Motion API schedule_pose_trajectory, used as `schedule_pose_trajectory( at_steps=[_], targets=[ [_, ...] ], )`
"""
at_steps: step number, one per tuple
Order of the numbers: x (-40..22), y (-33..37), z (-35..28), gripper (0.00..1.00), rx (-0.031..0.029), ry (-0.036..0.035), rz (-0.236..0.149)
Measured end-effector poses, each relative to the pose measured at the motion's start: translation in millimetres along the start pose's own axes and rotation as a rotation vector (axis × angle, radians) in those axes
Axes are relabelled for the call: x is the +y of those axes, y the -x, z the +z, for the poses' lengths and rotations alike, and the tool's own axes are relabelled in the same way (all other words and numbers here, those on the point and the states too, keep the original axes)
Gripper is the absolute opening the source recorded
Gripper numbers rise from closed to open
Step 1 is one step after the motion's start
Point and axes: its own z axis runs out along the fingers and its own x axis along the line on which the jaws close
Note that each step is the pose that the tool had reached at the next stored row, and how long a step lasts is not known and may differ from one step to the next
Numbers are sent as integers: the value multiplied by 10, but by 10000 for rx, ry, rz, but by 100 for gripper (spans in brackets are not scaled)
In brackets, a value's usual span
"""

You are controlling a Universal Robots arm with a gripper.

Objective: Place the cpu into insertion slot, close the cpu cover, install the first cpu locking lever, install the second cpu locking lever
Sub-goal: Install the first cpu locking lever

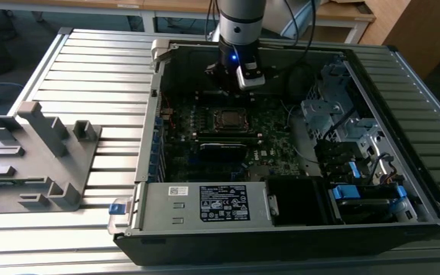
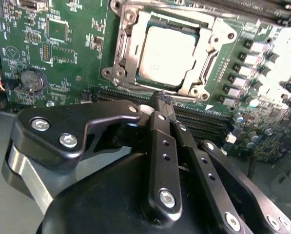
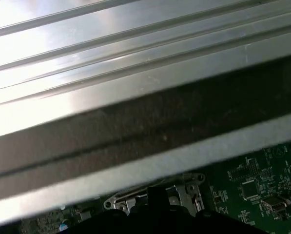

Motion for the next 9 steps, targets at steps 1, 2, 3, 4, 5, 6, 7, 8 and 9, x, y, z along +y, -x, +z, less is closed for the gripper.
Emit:
schedule_pose_trajectory(
  at_steps=[1, 2, 3, 4, 5, 6, 7, 8, 9],
  targets=[
    [-16, 5, 0, 11, 0, -2, -14],
    [-37, 11, -2, 11, 0, -7, -24],
    [-61, 18, -2, 11, -1, -8, -28],
    [-86, 25, -3, 11, -1, -9, -32],
    [-110, 33, -3, 11, -2, -10, -37],
    [-136, 40, -5, 11, -2, -15, -42],
    [-159, 47, -5, 11, -3, -18, -48],
    [-182, 54, -5, 11, -5, -22, -53],
    [-203, 60, -6, 11, -7, -26, -59]
  ],
)
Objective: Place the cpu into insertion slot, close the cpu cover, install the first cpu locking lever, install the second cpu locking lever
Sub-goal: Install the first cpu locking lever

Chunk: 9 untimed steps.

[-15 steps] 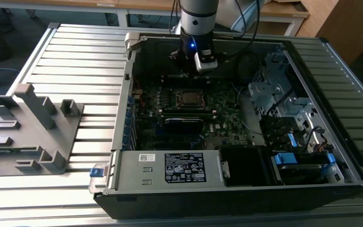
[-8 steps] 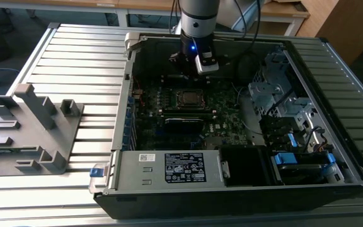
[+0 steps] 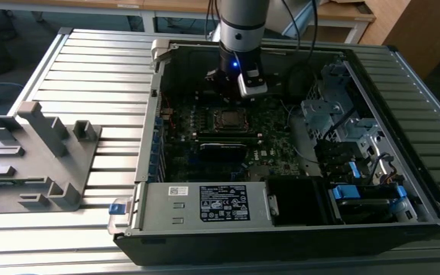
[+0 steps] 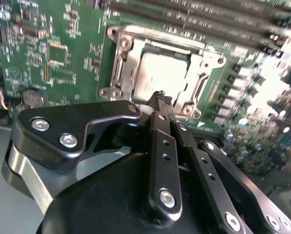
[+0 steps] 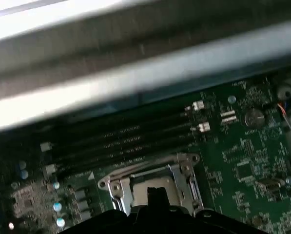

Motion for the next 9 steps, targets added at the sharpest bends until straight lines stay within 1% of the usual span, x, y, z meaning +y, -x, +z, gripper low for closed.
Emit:
schedule_pose_trajectory(
  at_steps=[4, 6, 9],
  targets=[
    [-68, 19, -2, 11, -10, -41, -28],
    [-77, 22, 0, 11, -13, -59, -101],
    [-78, 22, 7, 11, -2, -53, -521]
  ],
)
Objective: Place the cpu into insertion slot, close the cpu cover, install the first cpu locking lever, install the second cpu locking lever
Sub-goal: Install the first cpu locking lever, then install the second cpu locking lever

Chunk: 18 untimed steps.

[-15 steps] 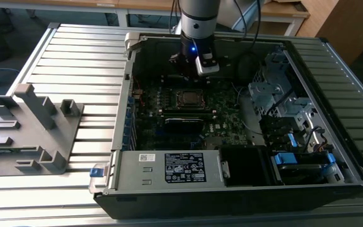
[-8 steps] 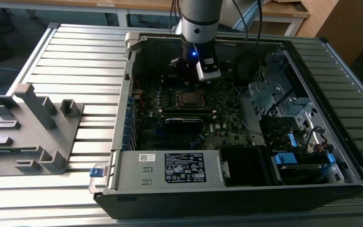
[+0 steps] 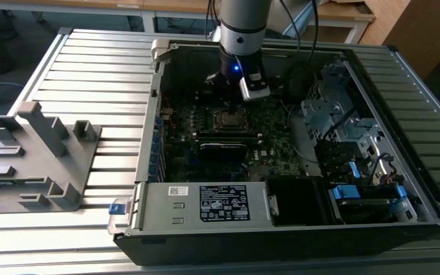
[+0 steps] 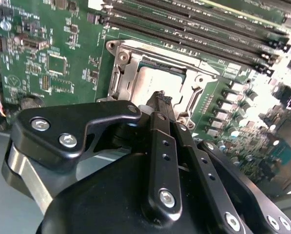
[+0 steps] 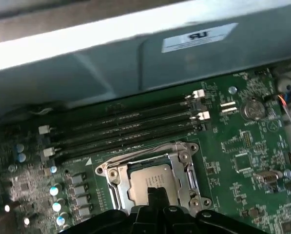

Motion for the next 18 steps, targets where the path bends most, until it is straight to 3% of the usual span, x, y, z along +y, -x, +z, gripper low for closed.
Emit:
schedule_pose_trajectory(
  at_steps=[4, 18],
  targets=[
    [-1, 0, 7, 11, 13, 7, -489],
    [3, 3, -115, 11, 15, 13, -496]
  ],
)
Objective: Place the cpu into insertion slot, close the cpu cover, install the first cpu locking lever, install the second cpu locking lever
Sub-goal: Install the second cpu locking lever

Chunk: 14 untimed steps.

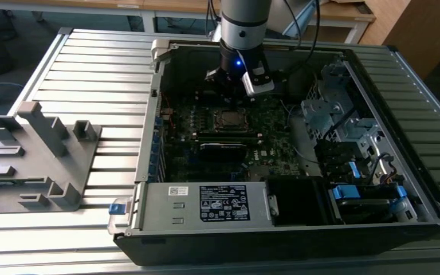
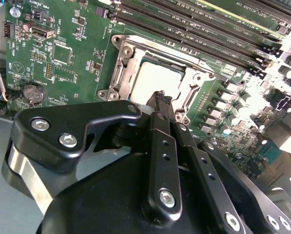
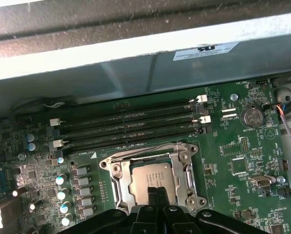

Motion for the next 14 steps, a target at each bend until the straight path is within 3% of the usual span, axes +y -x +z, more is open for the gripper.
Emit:
schedule_pose_trajectory(
  at_steps=[14],
  targets=[
    [-26, 5, -11, 11, 0, 1, -1]
  ],
)
